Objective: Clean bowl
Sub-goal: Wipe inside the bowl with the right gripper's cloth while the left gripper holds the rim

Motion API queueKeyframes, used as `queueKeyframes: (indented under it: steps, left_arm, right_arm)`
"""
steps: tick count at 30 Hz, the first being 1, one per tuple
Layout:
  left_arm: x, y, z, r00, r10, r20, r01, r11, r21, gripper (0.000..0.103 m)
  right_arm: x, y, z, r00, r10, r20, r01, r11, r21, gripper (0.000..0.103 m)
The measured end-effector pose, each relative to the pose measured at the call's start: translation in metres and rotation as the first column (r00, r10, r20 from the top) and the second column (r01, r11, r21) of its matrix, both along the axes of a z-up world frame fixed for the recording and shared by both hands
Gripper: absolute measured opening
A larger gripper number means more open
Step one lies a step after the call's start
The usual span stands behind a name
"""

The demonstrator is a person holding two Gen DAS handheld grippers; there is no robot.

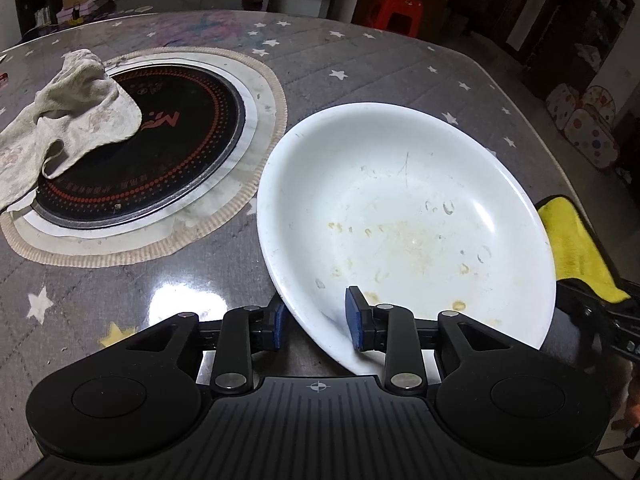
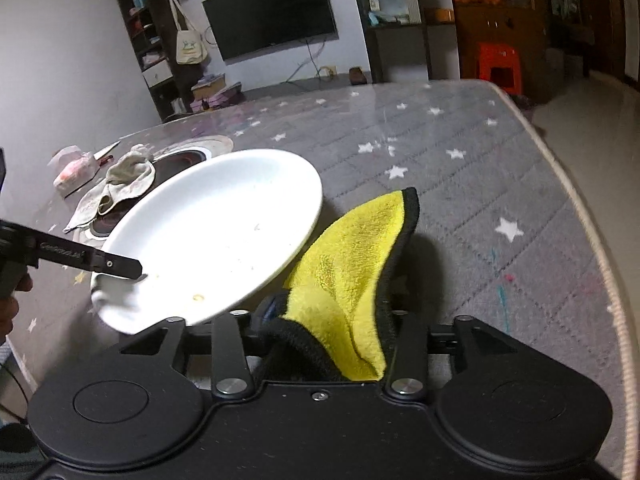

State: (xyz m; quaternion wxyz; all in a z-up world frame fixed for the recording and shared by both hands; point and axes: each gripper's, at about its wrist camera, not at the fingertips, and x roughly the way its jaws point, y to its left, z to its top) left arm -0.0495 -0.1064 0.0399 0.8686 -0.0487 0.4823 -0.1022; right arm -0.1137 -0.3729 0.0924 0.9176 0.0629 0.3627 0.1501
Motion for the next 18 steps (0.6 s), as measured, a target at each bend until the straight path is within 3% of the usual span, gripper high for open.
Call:
queueKeyframes:
  steps: [2, 8, 18]
  left_arm:
    - [0.001, 0.0, 0.0, 1.0, 0.007, -0.006, -0.007, 1.0, -0.002, 0.031]
    - [0.0, -0.003, 0.0, 1.0, 0.002, -0.002, -0.002, 1.0, 0.014, 0.033]
    - [0.004, -0.01, 0.005, 0.997, -0.062, 0.051, 0.057, 0.994, 0.09, 0.032]
  right_arm:
    - [-0.004, 0.0, 0.002, 1.0, 0.003, 0.0, -0.003, 1.0, -0.007, 0.056]
    - [-0.006, -0.004, -0.006, 1.0, -0.011, -0.023, 0.011, 1.0, 0.009, 0.056]
    - [-0.014, 0.006, -0.013, 0.999, 0.043, -0.031, -0.043, 0.999, 0.006, 0.036]
